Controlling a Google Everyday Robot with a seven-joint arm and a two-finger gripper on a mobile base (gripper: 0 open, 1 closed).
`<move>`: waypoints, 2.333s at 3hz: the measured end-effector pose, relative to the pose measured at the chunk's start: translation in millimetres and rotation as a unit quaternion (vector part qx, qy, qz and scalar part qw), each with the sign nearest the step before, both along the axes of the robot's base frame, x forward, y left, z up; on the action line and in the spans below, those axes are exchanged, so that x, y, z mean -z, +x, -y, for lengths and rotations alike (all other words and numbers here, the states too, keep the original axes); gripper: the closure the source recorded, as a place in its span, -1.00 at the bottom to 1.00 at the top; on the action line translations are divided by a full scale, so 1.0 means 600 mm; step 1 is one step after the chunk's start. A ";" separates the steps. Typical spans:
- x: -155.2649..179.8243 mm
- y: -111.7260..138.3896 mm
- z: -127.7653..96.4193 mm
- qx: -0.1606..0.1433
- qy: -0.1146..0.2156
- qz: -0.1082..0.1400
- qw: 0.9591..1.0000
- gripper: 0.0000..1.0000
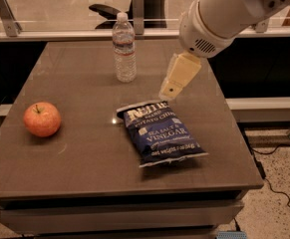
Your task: Knock water bottle over
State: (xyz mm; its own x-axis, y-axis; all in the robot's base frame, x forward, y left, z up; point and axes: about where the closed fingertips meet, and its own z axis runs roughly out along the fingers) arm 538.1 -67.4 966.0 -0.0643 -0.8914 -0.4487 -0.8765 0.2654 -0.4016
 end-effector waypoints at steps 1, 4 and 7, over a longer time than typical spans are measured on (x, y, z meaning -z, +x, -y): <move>0.004 0.026 -0.023 -0.001 0.022 0.019 1.000 -1.00; 0.025 0.105 -0.089 -0.047 0.105 0.031 0.993 -1.00; 0.050 0.161 -0.151 -0.110 0.157 0.020 0.981 -1.00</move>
Offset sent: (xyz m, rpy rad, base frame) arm 0.0544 0.0383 -0.0179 0.1582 -0.0643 0.0221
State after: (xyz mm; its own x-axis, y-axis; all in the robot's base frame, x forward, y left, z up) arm 634.6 23.4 936.1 0.1369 -0.6987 -0.7022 -0.9115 0.1887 -0.3655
